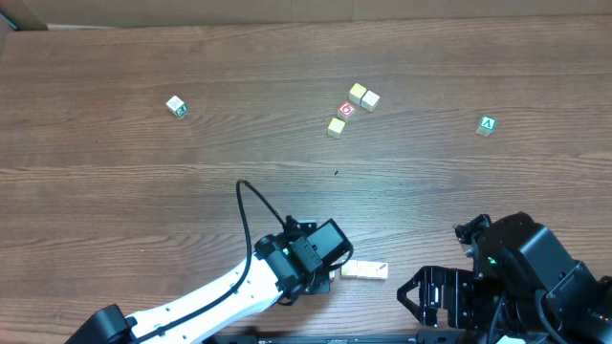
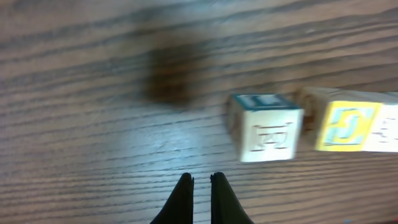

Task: Flip 4 blocks

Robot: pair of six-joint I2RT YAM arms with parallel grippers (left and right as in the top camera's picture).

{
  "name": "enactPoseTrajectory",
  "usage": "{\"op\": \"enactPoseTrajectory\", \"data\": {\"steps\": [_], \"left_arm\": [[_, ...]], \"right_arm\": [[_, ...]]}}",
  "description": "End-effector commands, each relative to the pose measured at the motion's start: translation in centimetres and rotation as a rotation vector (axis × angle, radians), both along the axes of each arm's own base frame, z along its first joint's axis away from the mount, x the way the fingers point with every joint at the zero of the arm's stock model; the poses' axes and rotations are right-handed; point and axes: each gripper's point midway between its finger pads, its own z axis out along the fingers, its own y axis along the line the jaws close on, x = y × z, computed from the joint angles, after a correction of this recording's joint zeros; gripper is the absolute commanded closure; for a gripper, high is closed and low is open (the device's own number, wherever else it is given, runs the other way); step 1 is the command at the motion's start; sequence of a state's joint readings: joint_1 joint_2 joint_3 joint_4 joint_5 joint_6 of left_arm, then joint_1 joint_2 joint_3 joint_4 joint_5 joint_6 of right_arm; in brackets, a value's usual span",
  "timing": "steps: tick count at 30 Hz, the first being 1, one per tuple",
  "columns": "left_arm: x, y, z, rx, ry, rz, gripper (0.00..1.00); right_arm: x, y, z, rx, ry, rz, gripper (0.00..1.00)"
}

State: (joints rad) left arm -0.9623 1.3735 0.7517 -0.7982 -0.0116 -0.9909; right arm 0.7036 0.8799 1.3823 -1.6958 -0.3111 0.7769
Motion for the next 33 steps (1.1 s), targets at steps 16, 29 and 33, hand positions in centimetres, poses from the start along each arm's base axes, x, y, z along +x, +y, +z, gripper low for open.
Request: {"op": "enactPoseTrajectory", "data": {"steps": [16,29,33], "left_arm": [[0.9,-0.3,-3.3,-0.037,0.114,0.034,0.96],[1.3,-1.7,-3.0,-0.12,0.123,-0.022,0.96],[1.5,-1.9,-3.0,-0.127,0.115,-0.022,0.96]], "right_arm": [[-0.1,0.1,0.8,0.021,-0.034,0.027,0.0],[-0.1,0.1,0.8,0.022,-0.031,0.024,0.0],[-0.1,0.2,0.8,0.025,-0.029,0.026,0.0]]}}
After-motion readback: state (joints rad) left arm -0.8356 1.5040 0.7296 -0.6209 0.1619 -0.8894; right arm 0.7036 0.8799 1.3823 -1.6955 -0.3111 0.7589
